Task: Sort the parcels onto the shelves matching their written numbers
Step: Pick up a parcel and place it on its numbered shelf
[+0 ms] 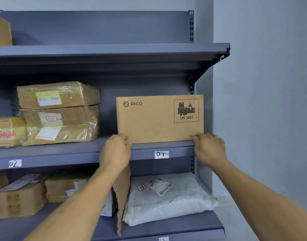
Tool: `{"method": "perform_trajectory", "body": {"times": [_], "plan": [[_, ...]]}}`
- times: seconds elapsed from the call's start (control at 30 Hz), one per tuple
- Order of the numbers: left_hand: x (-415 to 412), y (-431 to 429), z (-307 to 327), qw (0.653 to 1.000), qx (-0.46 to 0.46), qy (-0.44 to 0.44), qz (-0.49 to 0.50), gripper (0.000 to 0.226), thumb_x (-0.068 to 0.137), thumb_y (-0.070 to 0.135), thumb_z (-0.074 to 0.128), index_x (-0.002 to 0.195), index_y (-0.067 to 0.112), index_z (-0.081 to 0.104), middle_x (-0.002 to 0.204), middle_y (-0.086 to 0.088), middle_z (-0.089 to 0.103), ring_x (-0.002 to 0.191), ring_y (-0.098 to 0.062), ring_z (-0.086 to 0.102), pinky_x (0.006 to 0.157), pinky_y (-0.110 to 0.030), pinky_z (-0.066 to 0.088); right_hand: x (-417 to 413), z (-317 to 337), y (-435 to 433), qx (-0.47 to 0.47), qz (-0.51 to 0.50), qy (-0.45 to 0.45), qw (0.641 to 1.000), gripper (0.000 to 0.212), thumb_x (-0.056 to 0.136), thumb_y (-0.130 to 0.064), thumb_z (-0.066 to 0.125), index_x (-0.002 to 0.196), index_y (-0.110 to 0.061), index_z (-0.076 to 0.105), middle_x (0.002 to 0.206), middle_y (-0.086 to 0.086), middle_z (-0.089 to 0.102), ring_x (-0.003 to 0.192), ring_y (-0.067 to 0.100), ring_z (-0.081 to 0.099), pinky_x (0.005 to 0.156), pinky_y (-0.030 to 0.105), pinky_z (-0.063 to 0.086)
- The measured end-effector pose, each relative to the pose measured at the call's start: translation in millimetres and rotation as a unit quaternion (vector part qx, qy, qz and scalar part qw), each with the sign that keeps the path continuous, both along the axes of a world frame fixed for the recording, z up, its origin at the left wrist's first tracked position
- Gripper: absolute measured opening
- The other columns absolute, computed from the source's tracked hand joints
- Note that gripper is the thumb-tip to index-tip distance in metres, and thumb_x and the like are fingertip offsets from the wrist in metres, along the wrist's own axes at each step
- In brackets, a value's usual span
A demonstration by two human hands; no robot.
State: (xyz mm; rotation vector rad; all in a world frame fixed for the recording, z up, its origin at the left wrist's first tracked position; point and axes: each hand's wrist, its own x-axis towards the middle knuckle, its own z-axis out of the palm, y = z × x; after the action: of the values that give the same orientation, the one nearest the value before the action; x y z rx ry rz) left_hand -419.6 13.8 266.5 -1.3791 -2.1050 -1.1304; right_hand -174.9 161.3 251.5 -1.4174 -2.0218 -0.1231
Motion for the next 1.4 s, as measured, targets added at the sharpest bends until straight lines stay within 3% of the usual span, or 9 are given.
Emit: {"method": "perform_trajectory", "body": {"times": [0.07,0.13,0.23,0.37,0.53,0.67,0.9,1.07,1.4], "plan": [[7.3,-3.2,-7.0,1.000,0.004,0.015,-0.004,0.023,0.101,0.024,0.051,0.114,0.017,0.069,0.111,-0.007,0.067,0.101,-0.027,0.059,0.074,-0.036,0.051,4.6,-7.0,-9.6,0.006,-0.003,-0.017,1.000,0.041,0.107,-0.031,0.022,0.112,-0.012,0.059,0.123,0.010,0.059,0.121,0.035,0.045,0.106,0.045,0.031],[12.7,-4.2,-13.0,0.999,0.005,0.030,-0.021,0.024,0.102,0.027,0.050,0.110,0.019,0.071,0.105,-0.006,0.069,0.098,-0.027,0.059,0.070,-0.034,0.049,9.7,-13.6,-18.5,0.006,-0.005,-0.026,1.000,0.043,0.107,-0.033,0.021,0.124,-0.013,0.055,0.134,0.009,0.053,0.130,0.034,0.039,0.110,0.046,0.030],[21.3,-5.8,-21.6,0.997,0.022,0.041,-0.069,0.022,0.099,0.026,0.055,0.112,0.017,0.071,0.109,-0.005,0.069,0.105,-0.026,0.056,0.079,-0.035,0.047,18.4,-23.0,-33.0,-0.005,0.004,-0.038,0.999,0.050,0.108,-0.034,0.024,0.153,-0.014,0.029,0.159,0.006,0.029,0.147,0.032,0.019,0.118,0.047,0.024],[40.5,-11.0,-35.9,0.990,0.030,0.060,-0.124,0.025,0.097,0.022,0.060,0.119,0.011,0.068,0.120,-0.007,0.065,0.116,-0.028,0.051,0.095,-0.036,0.041,26.0,-37.7,-60.2,-0.034,0.011,-0.020,0.999,0.057,0.108,-0.036,0.028,0.159,-0.011,0.016,0.168,0.007,0.008,0.154,0.030,0.006,0.122,0.047,0.021],[75.1,-13.8,-61.7,0.975,0.033,0.076,-0.207,0.028,0.097,0.025,0.060,0.121,0.013,0.069,0.126,-0.003,0.064,0.119,-0.026,0.050,0.097,-0.039,0.045,43.0,-70.9,-95.4,-0.124,-0.023,0.025,0.992,0.052,0.108,-0.037,0.033,0.150,-0.005,0.035,0.157,0.012,0.032,0.146,0.029,0.026,0.116,0.040,0.027],[111.4,-11.2,-91.6,0.959,-0.090,0.040,-0.267,0.034,0.101,0.038,0.051,0.131,0.025,0.060,0.134,0.007,0.056,0.124,-0.018,0.047,0.093,-0.030,0.043,73.9,-109.1,-118.0,-0.192,-0.062,0.050,0.978,0.051,0.107,-0.041,0.037,0.145,-0.008,0.042,0.148,0.009,0.046,0.136,0.028,0.043,0.108,0.040,0.040],[182.6,-6.5,-169.5,0.878,-0.288,-0.065,-0.378,0.038,0.094,0.043,0.059,0.127,0.025,0.063,0.129,0.000,0.065,0.114,-0.022,0.062,0.095,-0.037,0.052,143.0,-165.8,-165.3,-0.309,-0.131,0.064,0.940,0.062,0.105,-0.047,0.041,0.156,-0.012,0.029,0.157,0.008,0.039,0.139,0.027,0.043,0.110,0.038,0.040],[249.4,-12.0,-225.5,0.820,-0.367,-0.054,-0.435,0.046,0.095,0.048,0.058,0.134,0.023,0.060,0.137,-0.001,0.059,0.123,-0.020,0.057,0.101,-0.033,0.047,197.2,-211.6,-208.1,-0.366,-0.179,0.086,0.909,0.064,0.105,-0.046,0.044,0.157,-0.012,0.028,0.160,0.008,0.035,0.143,0.028,0.039,0.113,0.034,0.036],[394.0,-60.0,-330.3,0.705,-0.492,-0.028,-0.511,0.044,0.097,0.044,0.057,0.135,0.023,0.058,0.132,0.003,0.062,0.113,-0.013,0.060,0.093,-0.027,0.048,315.7,-315.1,-295.9,-0.450,-0.298,0.179,0.822,0.058,0.103,-0.047,0.047,0.149,-0.012,0.041,0.149,0.006,0.049,0.133,0.026,0.049,0.108,0.034,0.041]]}}
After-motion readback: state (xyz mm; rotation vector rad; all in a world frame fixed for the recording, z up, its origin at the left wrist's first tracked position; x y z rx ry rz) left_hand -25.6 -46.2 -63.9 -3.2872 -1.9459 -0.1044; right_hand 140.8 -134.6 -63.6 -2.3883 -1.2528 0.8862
